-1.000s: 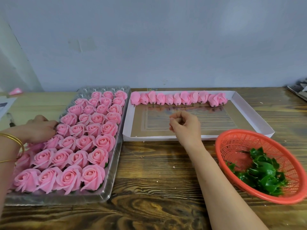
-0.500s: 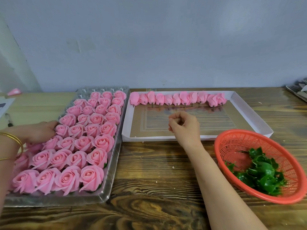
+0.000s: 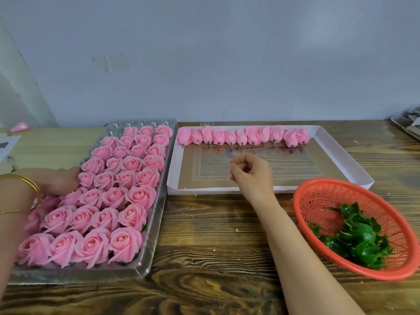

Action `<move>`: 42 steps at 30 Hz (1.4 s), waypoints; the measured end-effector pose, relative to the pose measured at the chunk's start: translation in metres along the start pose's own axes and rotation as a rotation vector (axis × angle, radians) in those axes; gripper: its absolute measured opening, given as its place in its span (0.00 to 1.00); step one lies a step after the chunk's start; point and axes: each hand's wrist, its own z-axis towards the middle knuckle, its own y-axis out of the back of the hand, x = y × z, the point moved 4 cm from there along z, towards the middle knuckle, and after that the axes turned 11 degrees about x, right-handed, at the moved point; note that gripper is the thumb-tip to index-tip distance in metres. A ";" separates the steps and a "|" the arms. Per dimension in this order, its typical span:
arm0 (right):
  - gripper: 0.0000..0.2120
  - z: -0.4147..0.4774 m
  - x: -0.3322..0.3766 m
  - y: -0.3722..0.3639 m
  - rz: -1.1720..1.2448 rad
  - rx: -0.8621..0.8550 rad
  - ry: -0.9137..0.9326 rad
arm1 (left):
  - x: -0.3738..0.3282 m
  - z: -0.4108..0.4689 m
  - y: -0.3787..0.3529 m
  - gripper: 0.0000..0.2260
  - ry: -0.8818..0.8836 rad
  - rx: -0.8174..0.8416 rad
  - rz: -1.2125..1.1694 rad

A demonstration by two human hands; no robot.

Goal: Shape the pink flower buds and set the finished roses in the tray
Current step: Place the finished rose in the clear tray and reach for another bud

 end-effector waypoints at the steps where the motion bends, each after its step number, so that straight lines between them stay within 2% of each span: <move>1: 0.07 0.000 0.000 0.000 -0.001 0.000 0.000 | 0.001 0.000 0.000 0.20 0.002 -0.001 0.009; 9: 0.06 -0.001 0.000 0.000 -0.019 0.010 0.005 | 0.001 0.000 -0.002 0.24 0.024 0.015 -0.007; 15: 0.08 -0.001 0.001 -0.001 -0.014 0.008 -0.005 | 0.004 0.006 -0.006 0.21 0.049 -0.078 -0.014; 33: 0.09 -0.004 0.007 0.003 0.033 -0.010 0.013 | 0.002 0.004 -0.004 0.22 0.021 -0.090 -0.039; 42: 0.09 -0.005 0.014 0.009 0.012 -0.164 0.105 | 0.001 -0.009 0.003 0.20 -0.063 -0.087 -0.054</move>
